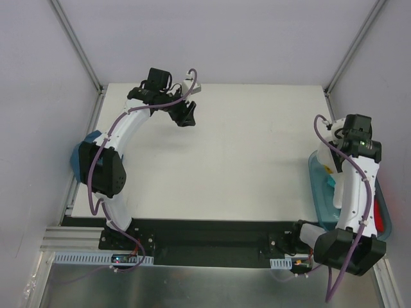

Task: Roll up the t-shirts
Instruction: Place the T-shirt in the bin.

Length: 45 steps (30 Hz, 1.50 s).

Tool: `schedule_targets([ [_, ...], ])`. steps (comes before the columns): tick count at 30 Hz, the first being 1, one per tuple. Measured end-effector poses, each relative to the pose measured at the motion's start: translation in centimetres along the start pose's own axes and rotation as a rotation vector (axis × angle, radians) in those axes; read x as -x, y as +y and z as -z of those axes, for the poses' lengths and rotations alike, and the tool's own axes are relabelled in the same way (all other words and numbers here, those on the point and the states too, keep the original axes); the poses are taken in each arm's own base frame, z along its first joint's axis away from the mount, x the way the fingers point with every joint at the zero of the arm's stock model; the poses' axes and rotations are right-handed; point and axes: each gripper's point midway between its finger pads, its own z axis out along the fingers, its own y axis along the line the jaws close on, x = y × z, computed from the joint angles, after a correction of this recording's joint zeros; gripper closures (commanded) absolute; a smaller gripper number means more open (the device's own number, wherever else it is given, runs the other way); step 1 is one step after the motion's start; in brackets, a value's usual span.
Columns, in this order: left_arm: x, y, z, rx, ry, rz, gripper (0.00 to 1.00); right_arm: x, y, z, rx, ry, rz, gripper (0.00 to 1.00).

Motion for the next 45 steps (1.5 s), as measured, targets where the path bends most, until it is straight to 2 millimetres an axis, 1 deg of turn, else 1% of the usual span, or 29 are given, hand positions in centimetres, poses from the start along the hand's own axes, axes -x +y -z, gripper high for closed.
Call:
schedule_targets([
  [2, -0.1, 0.0, -0.1, -0.004, 0.001, 0.004, 0.44, -1.4, -0.1, -0.8, -0.014, 0.055, 0.000, 0.99],
  [5, 0.0, -0.1, -0.1, -0.006, -0.001, 0.007, 0.44, -3.4, 0.6, -2.1, -0.013, 0.131, 0.017, 1.00],
  [8, 0.0, -0.1, -0.1, -0.009, -0.002, 0.012, 0.44, -4.9, 1.6, -3.3, -0.002, 0.188, 0.036, 0.99],
  [11, 0.0, -0.4, -0.2, -0.023, -0.007, 0.015, 0.44, -6.4, 3.2, -5.0, 0.021, 0.238, 0.062, 0.99],
  [14, -0.5, -0.5, -0.3, -0.028, 0.003, 0.023, 0.43, -7.5, 4.4, -6.4, 0.038, 0.273, 0.083, 0.99],
  [18, -1.2, -0.6, -0.5, -0.033, 0.016, 0.031, 0.43, -7.6, 4.8, -7.2, 0.031, 0.270, 0.080, 0.99],
  [21, -1.3, -0.6, -0.6, -0.034, 0.017, 0.030, 0.43, -7.5, 4.9, -7.6, 0.026, 0.262, 0.072, 0.99],
  [24, -1.2, -0.6, -0.6, -0.034, 0.017, 0.028, 0.43, -8.0, 5.4, -8.2, 0.029, 0.268, 0.068, 1.00],
  [31, -0.9, -0.6, -0.4, -0.032, 0.013, 0.023, 0.43, -8.2, 5.6, -8.3, 0.028, 0.272, 0.069, 1.00],
  [36, 0.1, -0.2, -0.3, -0.024, -0.004, 0.007, 0.43, -7.7, 4.5, -7.9, -0.008, 0.272, 0.104, 1.00],
  [38, 0.2, 0.1, -0.5, -0.024, -0.005, 0.005, 0.43, -6.8, 3.2, -7.2, -0.033, 0.264, 0.117, 1.00],
  [42, 0.3, 0.5, -0.9, -0.024, -0.003, 0.005, 0.43, -3.8, -0.6, -5.2, -0.139, 0.200, 0.116, 0.99],
  [43, 0.4, 0.5, -0.9, -0.025, -0.003, 0.004, 0.43, -3.4, -1.3, -4.9, -0.165, 0.186, 0.116, 0.99],
  [45, 0.6, 0.6, -0.9, -0.024, -0.004, 0.000, 0.43, -3.0, -1.9, -4.4, -0.200, 0.174, 0.134, 1.00],
])
